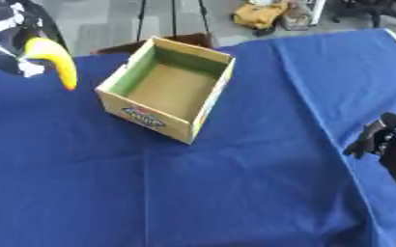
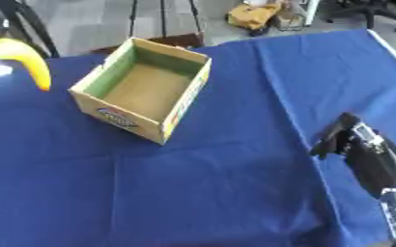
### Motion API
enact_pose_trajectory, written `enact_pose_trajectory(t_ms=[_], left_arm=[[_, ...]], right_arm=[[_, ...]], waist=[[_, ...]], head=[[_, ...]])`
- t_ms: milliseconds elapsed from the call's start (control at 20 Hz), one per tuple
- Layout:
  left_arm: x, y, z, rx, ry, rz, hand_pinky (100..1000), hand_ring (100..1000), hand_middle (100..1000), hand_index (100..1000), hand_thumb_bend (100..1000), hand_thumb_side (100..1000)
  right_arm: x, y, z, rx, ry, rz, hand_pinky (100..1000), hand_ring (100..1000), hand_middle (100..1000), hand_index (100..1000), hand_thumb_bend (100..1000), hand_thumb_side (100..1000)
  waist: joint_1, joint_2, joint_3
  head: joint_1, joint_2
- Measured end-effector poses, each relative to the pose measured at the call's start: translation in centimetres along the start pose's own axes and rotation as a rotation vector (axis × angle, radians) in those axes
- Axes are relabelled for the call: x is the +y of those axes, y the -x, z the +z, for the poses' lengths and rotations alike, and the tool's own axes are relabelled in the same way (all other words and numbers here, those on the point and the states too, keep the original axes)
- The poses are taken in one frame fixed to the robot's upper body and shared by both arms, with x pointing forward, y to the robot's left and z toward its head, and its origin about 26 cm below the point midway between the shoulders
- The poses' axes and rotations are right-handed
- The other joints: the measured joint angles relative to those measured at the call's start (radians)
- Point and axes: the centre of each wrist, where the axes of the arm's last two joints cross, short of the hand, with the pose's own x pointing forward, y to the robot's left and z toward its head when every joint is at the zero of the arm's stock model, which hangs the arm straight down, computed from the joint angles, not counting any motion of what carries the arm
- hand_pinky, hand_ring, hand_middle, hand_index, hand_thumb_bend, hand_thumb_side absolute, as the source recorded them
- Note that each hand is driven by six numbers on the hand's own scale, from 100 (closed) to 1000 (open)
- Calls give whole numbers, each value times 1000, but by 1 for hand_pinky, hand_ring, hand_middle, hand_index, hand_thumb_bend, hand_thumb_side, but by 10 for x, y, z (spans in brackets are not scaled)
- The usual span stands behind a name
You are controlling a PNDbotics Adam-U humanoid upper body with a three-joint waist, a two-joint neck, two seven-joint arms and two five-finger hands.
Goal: Pick up objects on the table and place them in the box.
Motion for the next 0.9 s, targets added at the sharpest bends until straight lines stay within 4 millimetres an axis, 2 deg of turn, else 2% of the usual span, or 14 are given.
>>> enact_pose_trajectory(t_ms=[200, 450, 750, 900], left_arm=[[18, -15, -15, -68, -43, 7, 319, 272, 245, 407, 159, 100], [28, -39, -42, -158, -56, 12, 323, 277, 250, 417, 195, 100], [18, -60, -65, -216, -21, -8, 329, 284, 256, 433, 255, 100], [13, -65, -70, -218, 1, -39, 330, 291, 262, 443, 332, 100]], right_arm=[[0, 0, 0, 1, -6, 0, 517, 375, 311, 513, 100, 818], [2, 0, -1, 3, -19, -2, 517, 375, 311, 513, 100, 821], [2, -3, -7, -10, -33, 2, 517, 375, 310, 513, 100, 830], [2, -3, -8, -11, -34, 3, 517, 375, 310, 513, 100, 834]], waist=[[0, -1, -13], [4, 2, -32], [9, 24, -59], [16, 33, -67]], head=[[9, -1], [21, -9], [28, -22], [28, -28]])
